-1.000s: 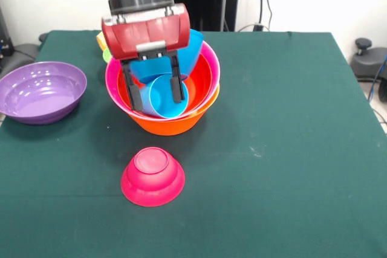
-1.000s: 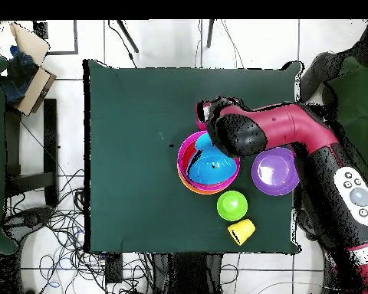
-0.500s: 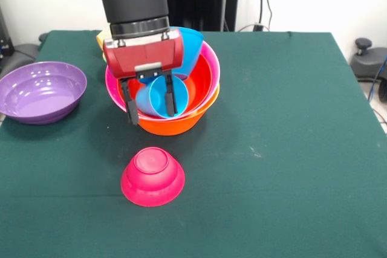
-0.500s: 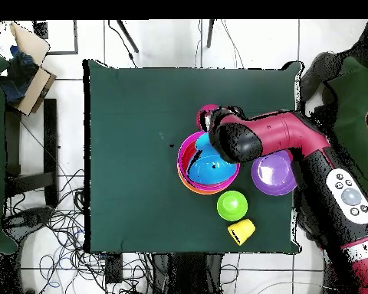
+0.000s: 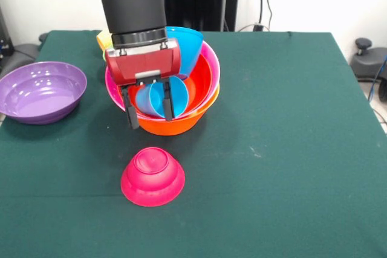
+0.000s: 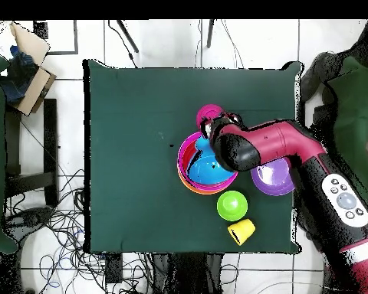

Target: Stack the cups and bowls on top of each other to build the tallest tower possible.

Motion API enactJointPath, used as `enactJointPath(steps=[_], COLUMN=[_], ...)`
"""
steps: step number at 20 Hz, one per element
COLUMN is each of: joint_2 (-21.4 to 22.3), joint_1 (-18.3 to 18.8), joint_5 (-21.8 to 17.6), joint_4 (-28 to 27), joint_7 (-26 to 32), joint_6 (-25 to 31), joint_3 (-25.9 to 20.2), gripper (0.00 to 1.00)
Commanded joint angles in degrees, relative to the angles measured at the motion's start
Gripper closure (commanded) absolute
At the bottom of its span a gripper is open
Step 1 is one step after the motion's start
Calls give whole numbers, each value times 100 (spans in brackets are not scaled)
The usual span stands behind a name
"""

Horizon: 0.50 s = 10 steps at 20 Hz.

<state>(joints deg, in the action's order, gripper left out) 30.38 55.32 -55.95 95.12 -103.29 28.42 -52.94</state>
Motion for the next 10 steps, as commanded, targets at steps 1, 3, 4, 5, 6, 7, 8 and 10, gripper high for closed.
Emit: enactJointPath(steps=[1, 3, 4, 5, 6, 7, 8, 10], joint_2=[669, 750, 788, 811, 843, 875, 890, 928], joint_1=[83, 108, 115, 120, 132, 132, 129, 106], joint_5=[-383, -364, -361, -368, -353, -359, -361, -372], joint_4=[1111, 1249, 1314, 1367, 1402, 1446, 1464, 1491], joint_7=[464, 464, 457, 446, 451, 444, 438, 420], joint_6=[-490, -522, -549, -582, -590, -605, -612, -598], joint_3=[295, 302, 310, 319, 312, 321, 330, 361], gripper=[0, 0, 0, 0, 0, 0, 0, 0])
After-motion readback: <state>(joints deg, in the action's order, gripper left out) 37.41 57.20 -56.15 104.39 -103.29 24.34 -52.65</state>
